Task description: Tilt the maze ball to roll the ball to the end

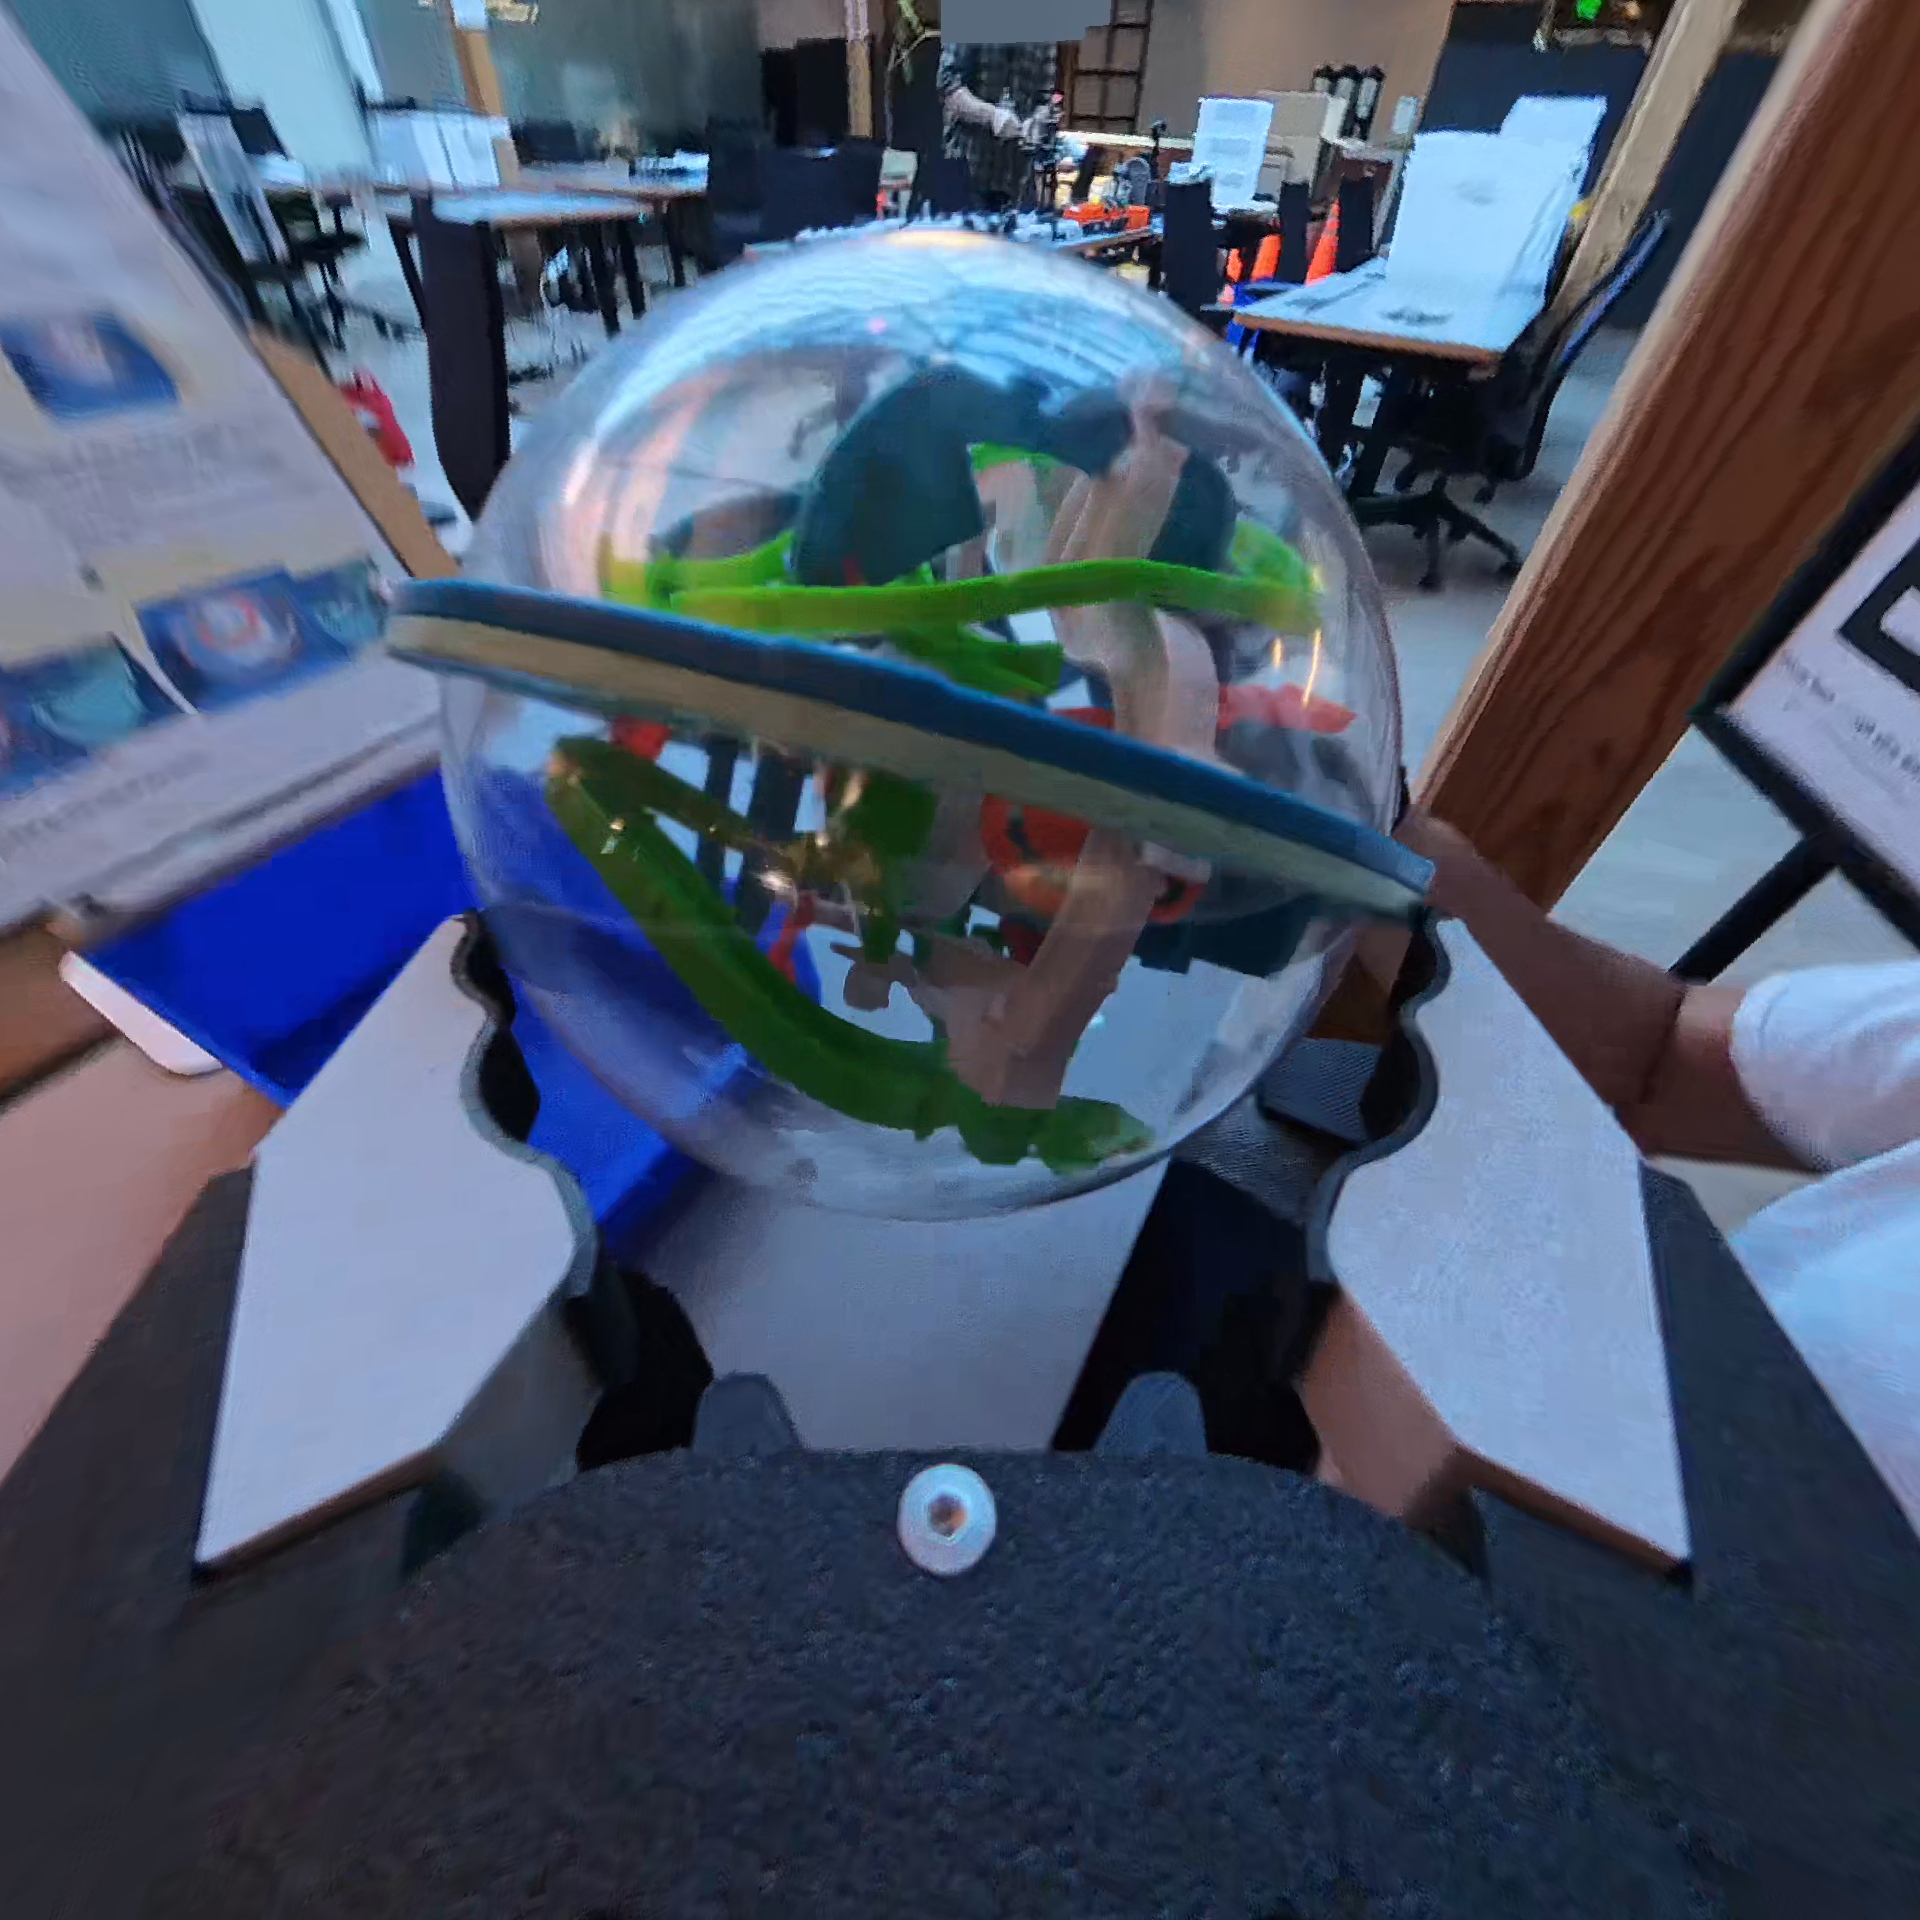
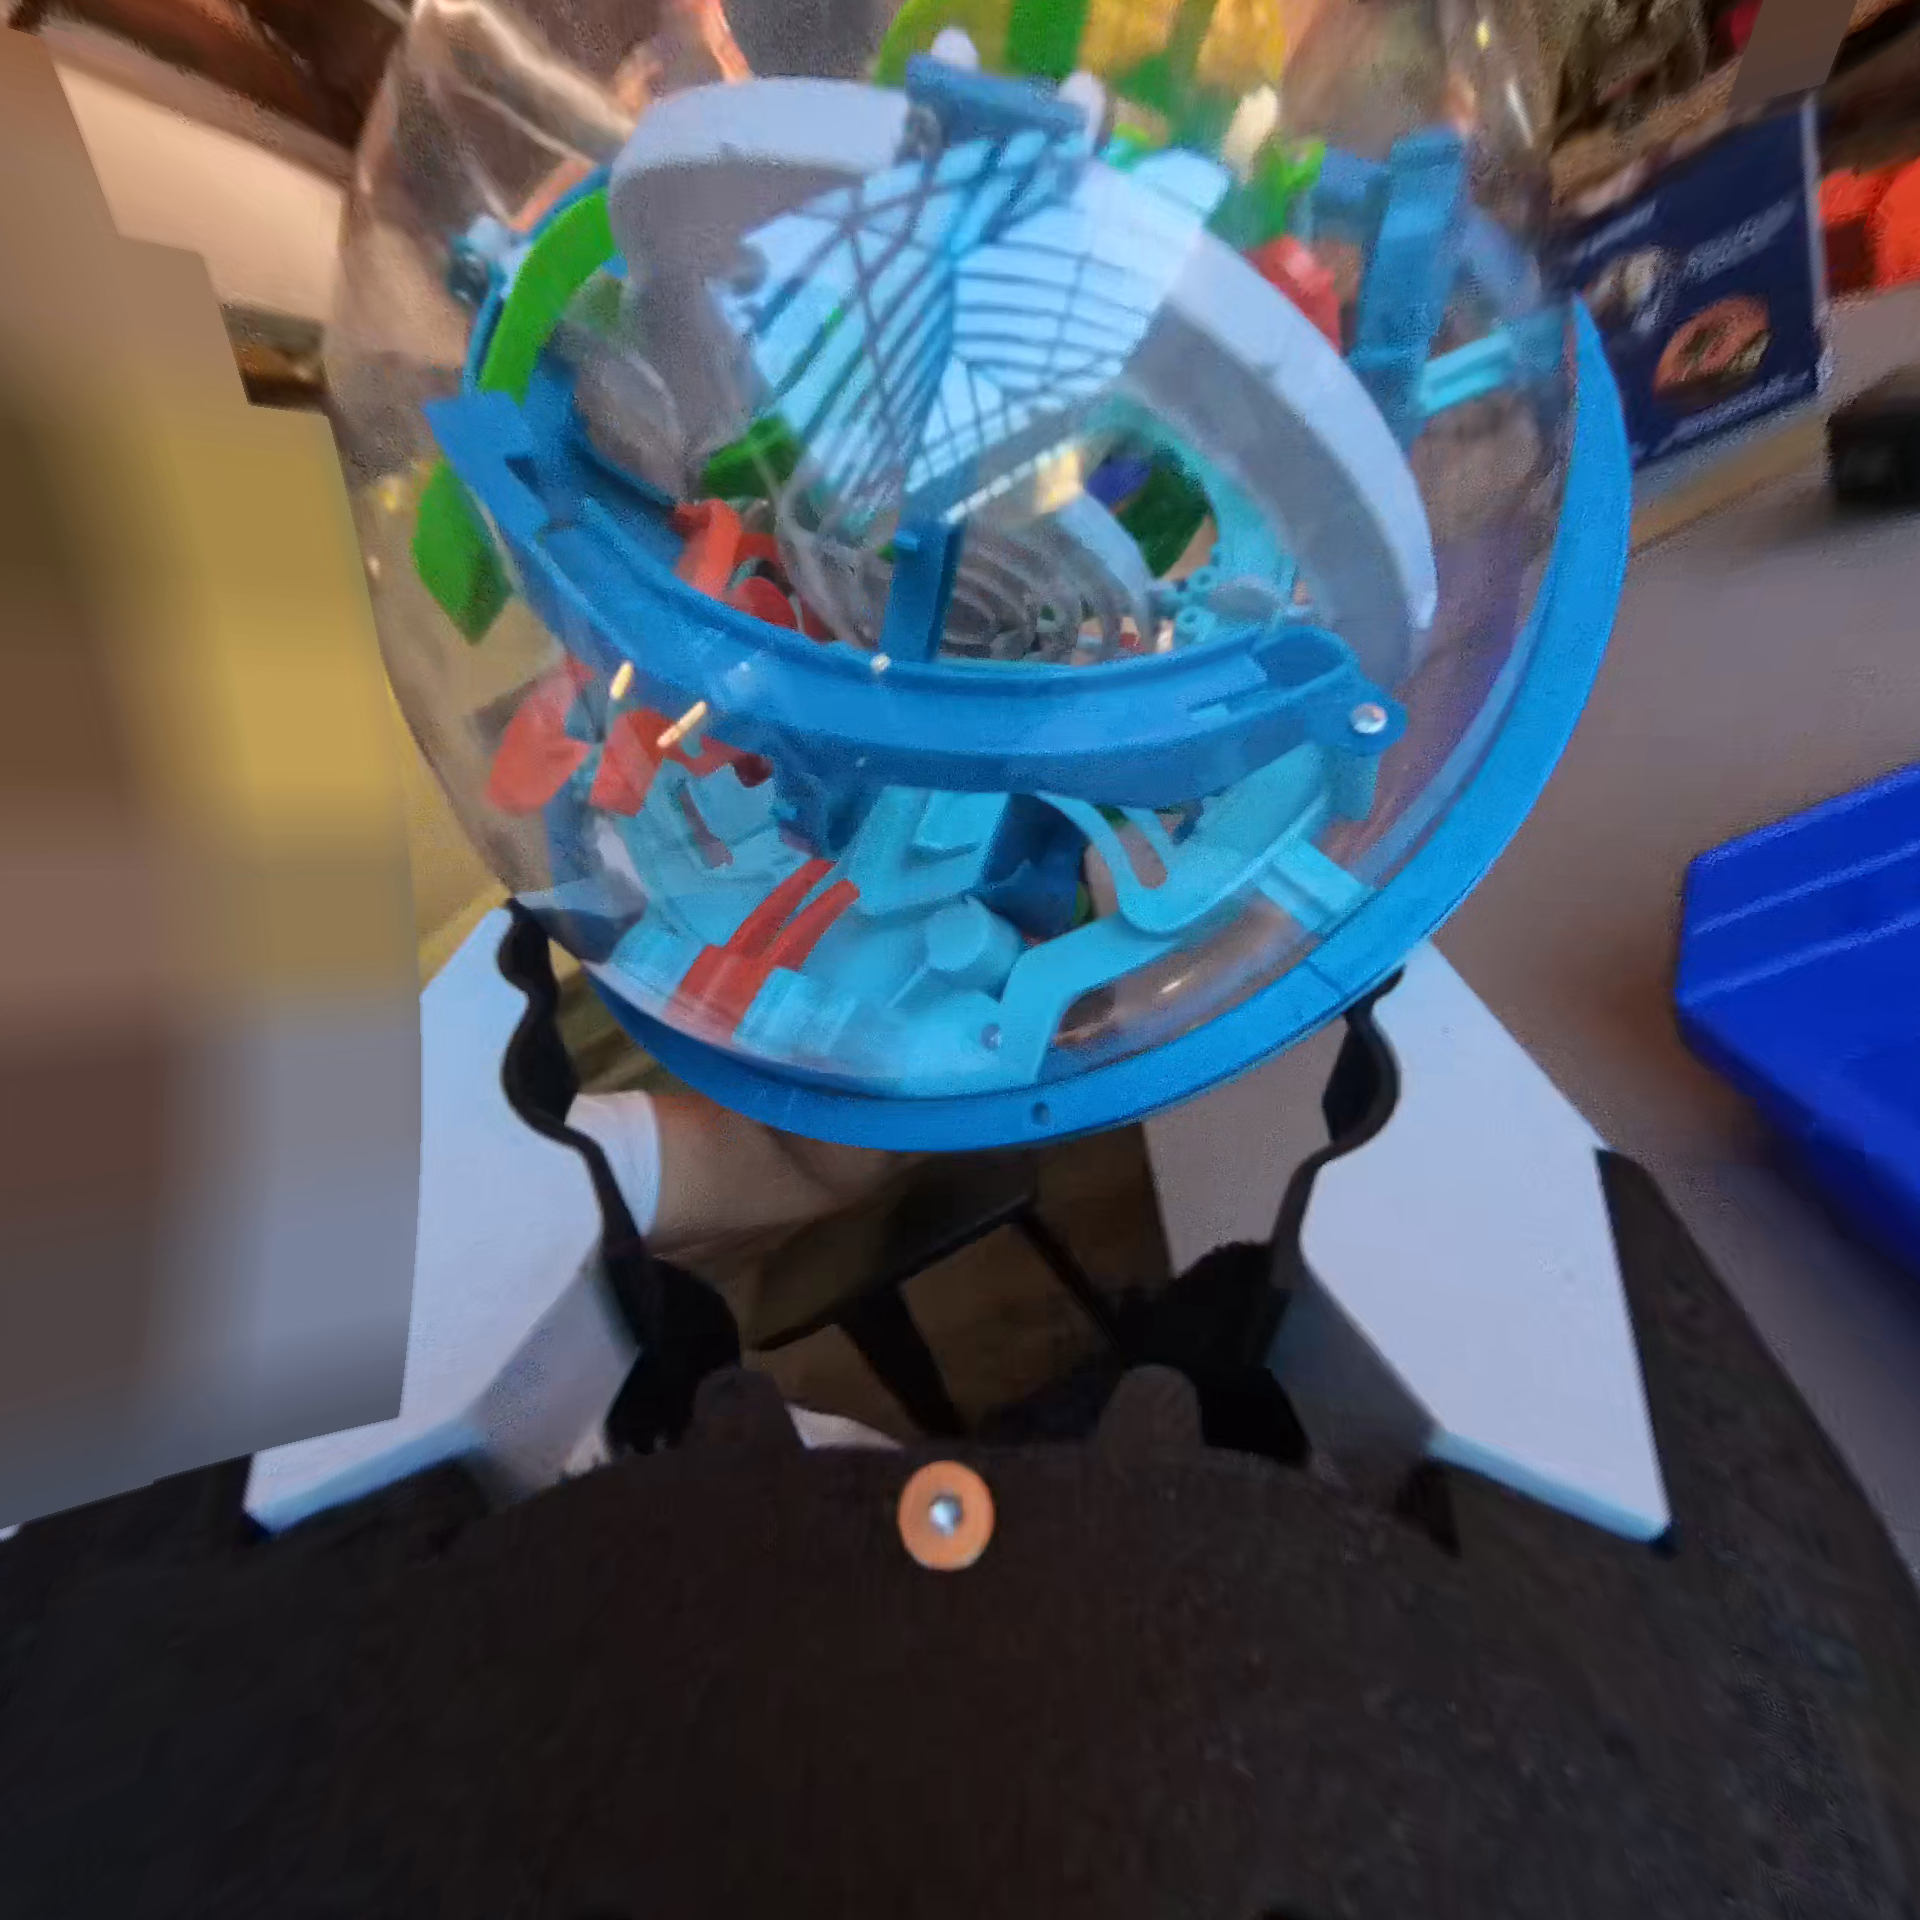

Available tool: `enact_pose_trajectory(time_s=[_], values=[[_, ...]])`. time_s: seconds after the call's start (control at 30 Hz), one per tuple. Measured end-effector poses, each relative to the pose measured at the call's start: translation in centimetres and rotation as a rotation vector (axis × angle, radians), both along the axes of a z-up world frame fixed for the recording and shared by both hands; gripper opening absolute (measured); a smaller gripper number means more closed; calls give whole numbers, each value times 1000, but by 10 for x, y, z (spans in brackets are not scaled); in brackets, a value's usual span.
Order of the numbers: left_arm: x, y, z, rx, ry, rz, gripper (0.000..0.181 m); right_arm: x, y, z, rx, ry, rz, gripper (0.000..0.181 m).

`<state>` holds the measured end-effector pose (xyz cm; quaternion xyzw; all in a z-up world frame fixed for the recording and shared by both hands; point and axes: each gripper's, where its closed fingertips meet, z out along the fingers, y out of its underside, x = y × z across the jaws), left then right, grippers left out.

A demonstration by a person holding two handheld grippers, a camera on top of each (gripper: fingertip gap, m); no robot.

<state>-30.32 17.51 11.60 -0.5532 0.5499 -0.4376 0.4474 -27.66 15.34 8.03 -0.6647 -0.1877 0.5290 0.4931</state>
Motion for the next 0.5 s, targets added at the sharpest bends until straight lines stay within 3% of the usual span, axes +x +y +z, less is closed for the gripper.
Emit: enact_pose_trajectory(time_s=[0.03, 0.27, 0.5], values=[[-3, -6, 5, 84, 0, -13, 159, 1, -3, 11, 103, -62, -42, 146], [-15, -44, 30, 617, -72, -35, 158, 0, -47, 72, 768, -404, -272, 146], [-15, -72, 37, 883, -181, -30, 158, -4, -88, 86, 1038, -643, -377, 145]])
